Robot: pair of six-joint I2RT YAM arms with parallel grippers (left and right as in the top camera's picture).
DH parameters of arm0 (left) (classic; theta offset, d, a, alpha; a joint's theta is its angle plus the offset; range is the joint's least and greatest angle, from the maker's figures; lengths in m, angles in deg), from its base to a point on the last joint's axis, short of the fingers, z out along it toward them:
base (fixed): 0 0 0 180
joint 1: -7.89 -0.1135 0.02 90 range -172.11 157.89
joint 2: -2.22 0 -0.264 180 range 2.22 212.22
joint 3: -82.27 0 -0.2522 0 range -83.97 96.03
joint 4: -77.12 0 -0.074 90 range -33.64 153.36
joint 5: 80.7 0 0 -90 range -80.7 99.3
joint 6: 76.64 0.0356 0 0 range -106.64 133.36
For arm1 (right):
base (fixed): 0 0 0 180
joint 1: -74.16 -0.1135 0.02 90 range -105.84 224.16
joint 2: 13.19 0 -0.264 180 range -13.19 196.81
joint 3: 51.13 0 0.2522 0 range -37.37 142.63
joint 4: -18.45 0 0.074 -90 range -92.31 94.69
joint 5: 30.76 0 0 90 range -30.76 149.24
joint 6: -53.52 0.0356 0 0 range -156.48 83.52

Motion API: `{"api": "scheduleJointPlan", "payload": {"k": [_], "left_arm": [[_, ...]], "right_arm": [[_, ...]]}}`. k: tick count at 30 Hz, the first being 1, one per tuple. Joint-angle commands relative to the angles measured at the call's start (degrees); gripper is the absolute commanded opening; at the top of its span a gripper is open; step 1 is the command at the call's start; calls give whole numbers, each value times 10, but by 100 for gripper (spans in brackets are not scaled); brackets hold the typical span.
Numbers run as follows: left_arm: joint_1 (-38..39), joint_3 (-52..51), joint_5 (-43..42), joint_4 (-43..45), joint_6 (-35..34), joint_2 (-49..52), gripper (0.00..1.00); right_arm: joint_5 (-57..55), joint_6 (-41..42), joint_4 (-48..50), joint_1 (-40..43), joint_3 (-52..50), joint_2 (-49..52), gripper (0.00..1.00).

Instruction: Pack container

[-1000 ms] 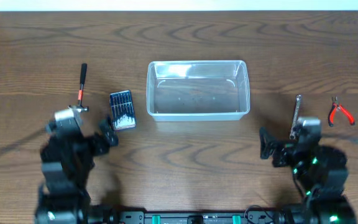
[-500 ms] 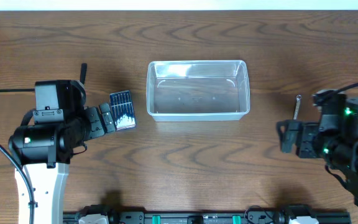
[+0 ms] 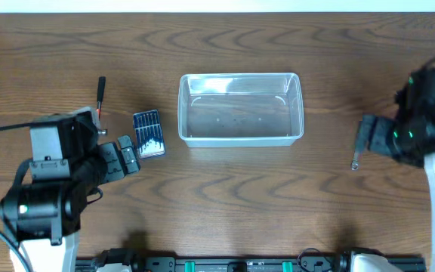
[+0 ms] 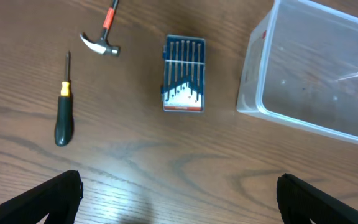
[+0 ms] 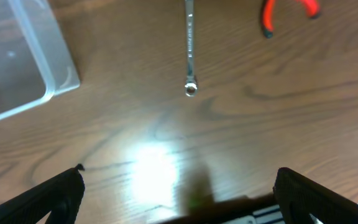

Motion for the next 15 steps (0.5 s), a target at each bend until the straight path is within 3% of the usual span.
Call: {"api": "scheduleJointPlan", "payload": {"k": [1,15], "left_arm": [[1,14,-3,-2,10,-7,98],[1,14,7,6,10,-7,98]], "right_arm": [[14,13,19,5,2,44,99],[10,-38,111,64,2,193,99]]}}
